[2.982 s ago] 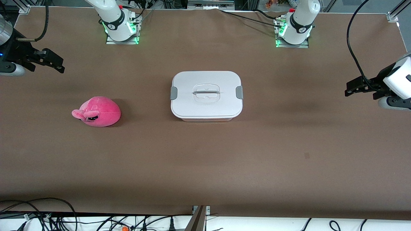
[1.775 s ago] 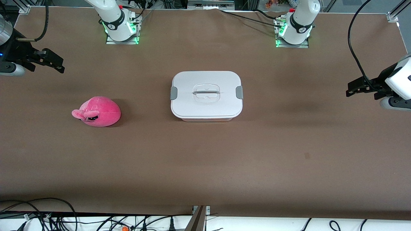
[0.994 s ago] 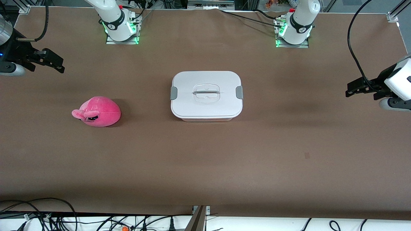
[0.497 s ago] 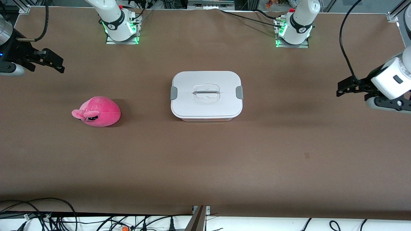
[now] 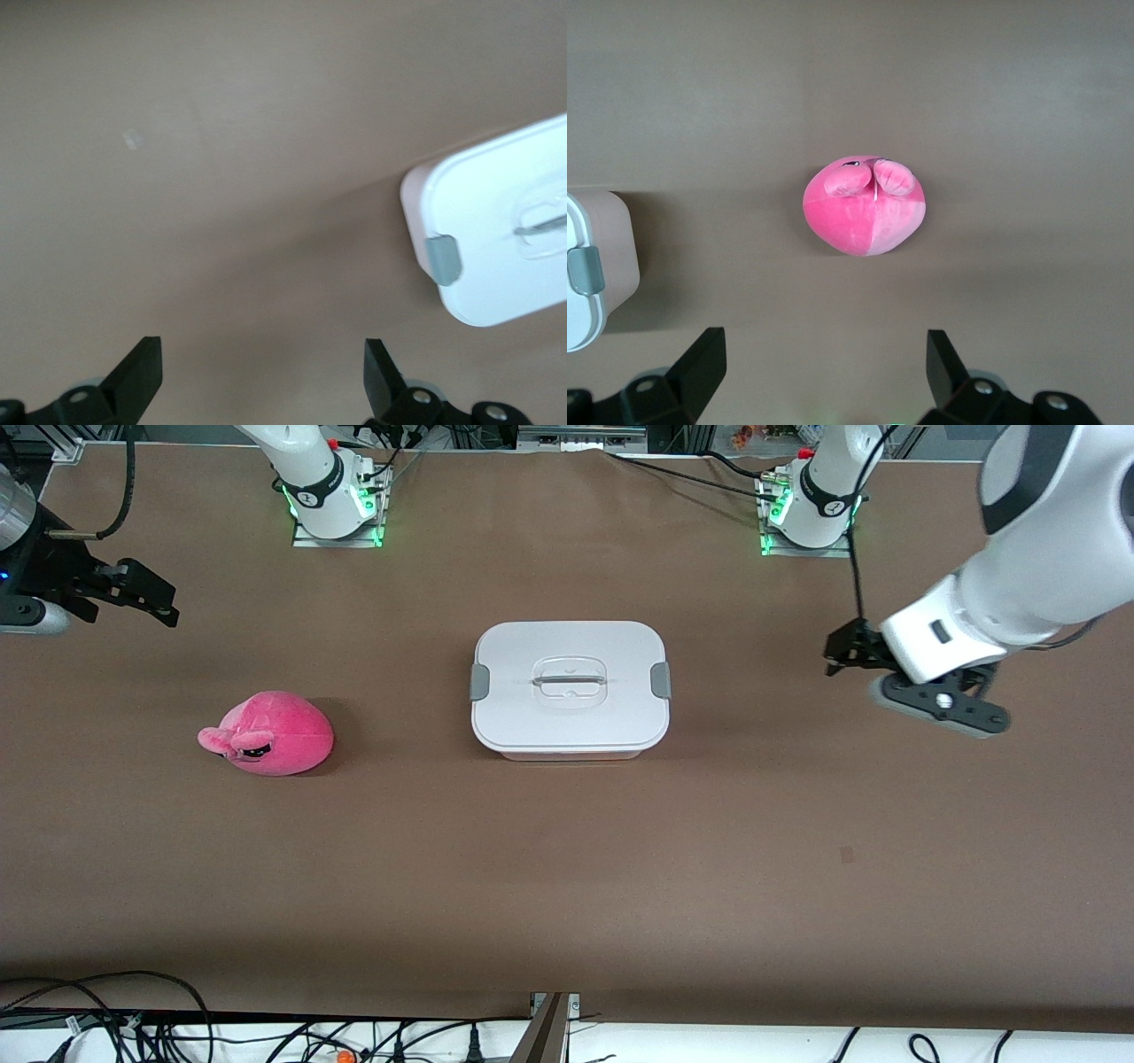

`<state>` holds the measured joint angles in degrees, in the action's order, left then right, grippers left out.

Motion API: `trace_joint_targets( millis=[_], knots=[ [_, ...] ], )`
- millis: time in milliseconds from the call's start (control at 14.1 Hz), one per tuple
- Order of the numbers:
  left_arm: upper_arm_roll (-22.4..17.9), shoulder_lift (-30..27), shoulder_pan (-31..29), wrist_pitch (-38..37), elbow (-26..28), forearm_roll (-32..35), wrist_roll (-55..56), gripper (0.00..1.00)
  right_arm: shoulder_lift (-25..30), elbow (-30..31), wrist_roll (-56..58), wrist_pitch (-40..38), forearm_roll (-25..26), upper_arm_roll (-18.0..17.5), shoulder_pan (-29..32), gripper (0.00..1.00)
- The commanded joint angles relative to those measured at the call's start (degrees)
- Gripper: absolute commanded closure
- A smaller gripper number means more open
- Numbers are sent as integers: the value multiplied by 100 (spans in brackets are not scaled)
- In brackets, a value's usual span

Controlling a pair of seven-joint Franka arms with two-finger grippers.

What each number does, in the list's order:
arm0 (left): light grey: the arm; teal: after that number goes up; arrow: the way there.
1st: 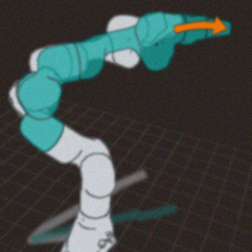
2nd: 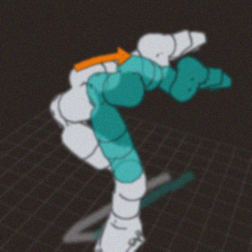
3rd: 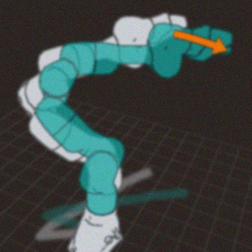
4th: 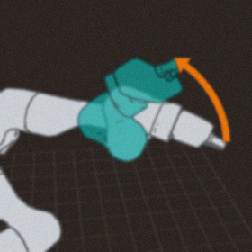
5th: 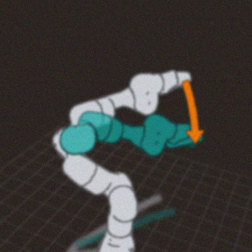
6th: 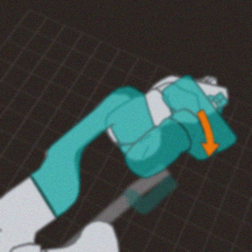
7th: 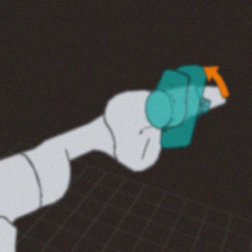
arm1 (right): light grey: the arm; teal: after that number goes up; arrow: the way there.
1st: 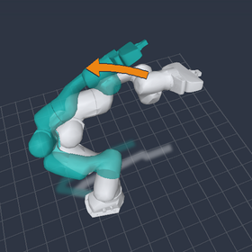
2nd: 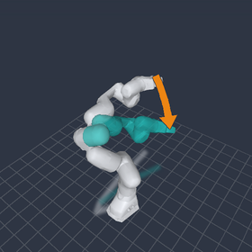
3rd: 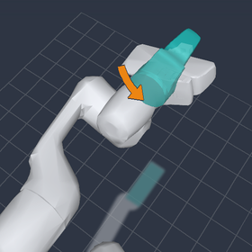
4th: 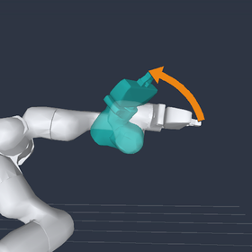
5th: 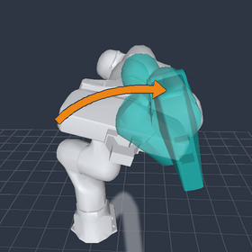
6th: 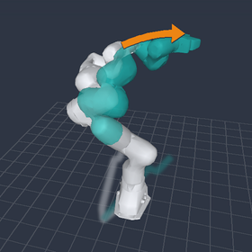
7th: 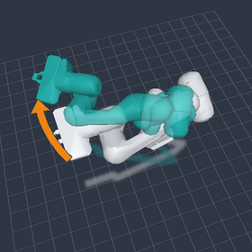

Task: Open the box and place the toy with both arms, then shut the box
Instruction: 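Move the left gripper over the white box lid handle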

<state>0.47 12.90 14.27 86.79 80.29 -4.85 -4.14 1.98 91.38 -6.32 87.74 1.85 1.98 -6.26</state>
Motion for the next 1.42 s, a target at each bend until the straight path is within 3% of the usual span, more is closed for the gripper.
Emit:
trace_joint_targets(
  millis=[0, 497, 781, 1065, 1349],
  knots=[
    [-56, 143, 417, -39, -181, -104, -26, 0, -39, -111, -1, -73, -45, -5, -7, 0],
    [-56, 503, 1375, 4, -189, -482, -236, 0, -39, -111, 16, -90, -45, 13, -24, 0],
    [58, 819, 1964, 697, -198, -816, -587, 0, -48, -103, 16, -56, -45, 48, 2, 0],
    [59, 1135, 2352, 1216, -181, -755, -1333, 0, -48, -103, 16, -82, -45, 39, 2, 0],
    [67, 1443, 2467, 1708, -145, -615, -2800, 0, -48, -103, 16, -91, -45, 48, 2, 0]
  ],
)
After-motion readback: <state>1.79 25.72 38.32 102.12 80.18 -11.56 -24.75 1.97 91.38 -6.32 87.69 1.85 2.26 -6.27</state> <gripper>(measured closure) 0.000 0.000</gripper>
